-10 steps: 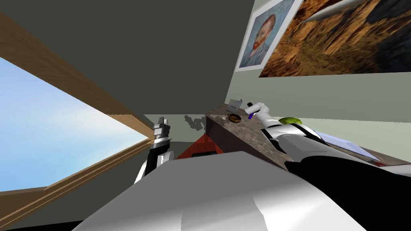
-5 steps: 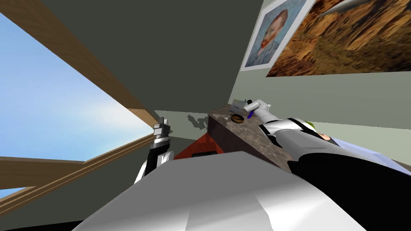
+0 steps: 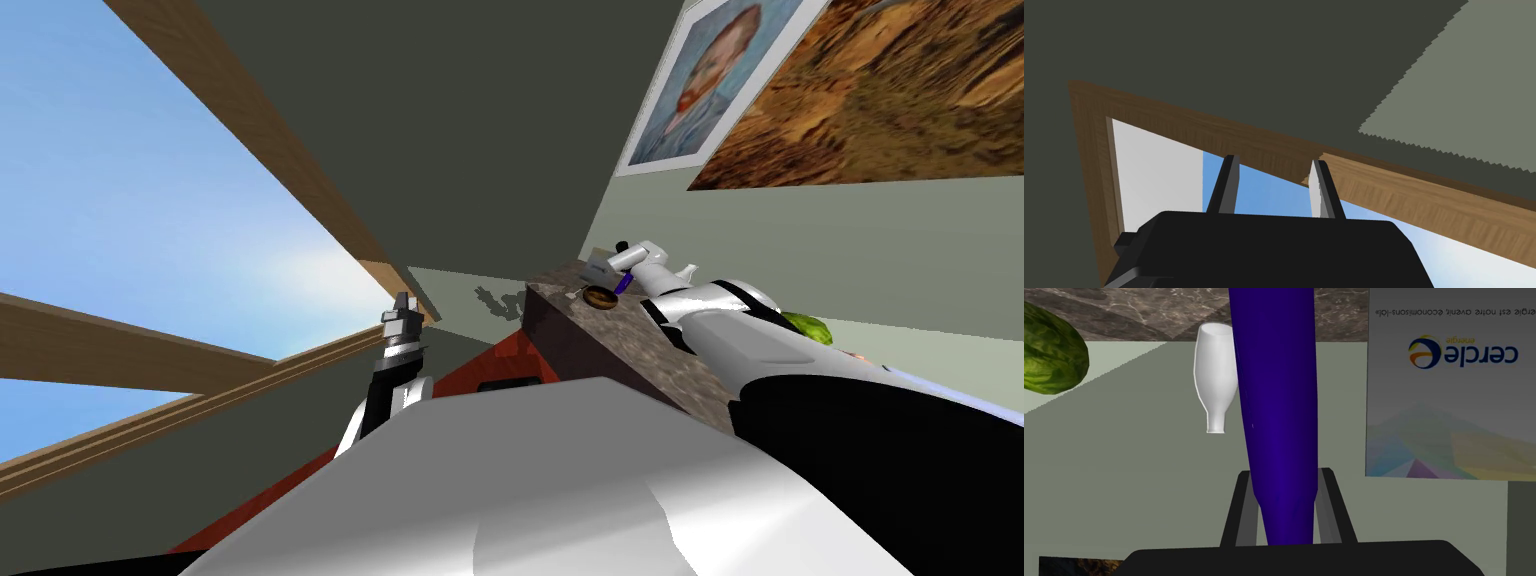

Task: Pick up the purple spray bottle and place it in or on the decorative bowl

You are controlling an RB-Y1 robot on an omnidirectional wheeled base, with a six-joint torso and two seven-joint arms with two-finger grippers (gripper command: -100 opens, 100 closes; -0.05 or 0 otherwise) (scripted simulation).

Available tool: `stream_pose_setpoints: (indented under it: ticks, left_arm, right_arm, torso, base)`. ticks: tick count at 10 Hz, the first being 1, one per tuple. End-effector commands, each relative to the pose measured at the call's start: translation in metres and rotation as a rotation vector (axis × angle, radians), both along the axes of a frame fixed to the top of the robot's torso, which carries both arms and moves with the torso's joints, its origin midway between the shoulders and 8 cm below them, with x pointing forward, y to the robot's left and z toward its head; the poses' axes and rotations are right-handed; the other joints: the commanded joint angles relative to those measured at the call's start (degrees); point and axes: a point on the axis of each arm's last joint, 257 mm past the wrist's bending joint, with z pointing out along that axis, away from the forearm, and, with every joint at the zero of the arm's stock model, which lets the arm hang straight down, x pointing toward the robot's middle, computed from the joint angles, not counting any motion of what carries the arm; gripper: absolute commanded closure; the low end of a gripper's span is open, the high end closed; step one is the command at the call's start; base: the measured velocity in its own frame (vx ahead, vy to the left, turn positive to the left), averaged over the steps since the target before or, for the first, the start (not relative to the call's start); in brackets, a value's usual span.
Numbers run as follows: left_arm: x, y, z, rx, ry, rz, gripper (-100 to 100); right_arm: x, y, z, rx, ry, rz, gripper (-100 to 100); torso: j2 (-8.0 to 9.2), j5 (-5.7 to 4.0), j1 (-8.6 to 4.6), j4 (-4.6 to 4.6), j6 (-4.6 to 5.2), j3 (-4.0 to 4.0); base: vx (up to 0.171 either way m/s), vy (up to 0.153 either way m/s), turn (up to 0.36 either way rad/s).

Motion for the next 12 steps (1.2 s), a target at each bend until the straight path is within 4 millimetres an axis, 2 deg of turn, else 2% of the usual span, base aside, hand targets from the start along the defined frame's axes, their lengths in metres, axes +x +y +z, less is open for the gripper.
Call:
stream_pose_setpoints:
  ticks: [1, 6, 7, 8, 12]
  left_arm:
    - [0.0, 0.0, 0.0, 0.0, 0.0, 0.0, 0]
    - [0.0, 0.0, 0.0, 0.0, 0.0, 0.0, 0]
    - [0.0, 0.0, 0.0, 0.0, 0.0, 0.0, 0]
    - [0.0, 0.0, 0.0, 0.0, 0.0, 0.0, 0]
    - [0.0, 0.0, 0.0, 0.0, 0.0, 0.0, 0]
  right_arm:
    - [0.0, 0.003, 0.003, 0.029, -0.002, -0.025, 100]
    - [-0.004, 0.009, 0.021, 0.091, -0.014, -0.088, 100]
    - [-0.003, 0.009, 0.019, 0.083, -0.014, -0.078, 100]
    - [-0.002, 0.009, 0.02, 0.086, -0.014, -0.079, -100]
    - [-0.002, 0.009, 0.02, 0.086, -0.015, -0.079, -100]
  torso:
    - [0.0, 0.0, 0.0, 0.0, 0.0, 0.0]
    - [0.0, 0.04, 0.06, 0.02, 0.09, 0.01]
    - [0.0, 0.06, 0.08, 0.02, 0.09, 0.02]
    - [-0.05, 0.03, 0.0, 0.0, 0.19, -0.01]
    - [-0.13, 0.0, -0.09, -0.02, 0.2, -0.07]
  base:
    - [-0.079, -0.009, 0.256]
    - [-0.055, 0.002, 0.156]
    - [-0.02, 0.003, 0.042]
    - [0.0, 0.0, 0.0]
    - [0.0, 0.0, 0.0]
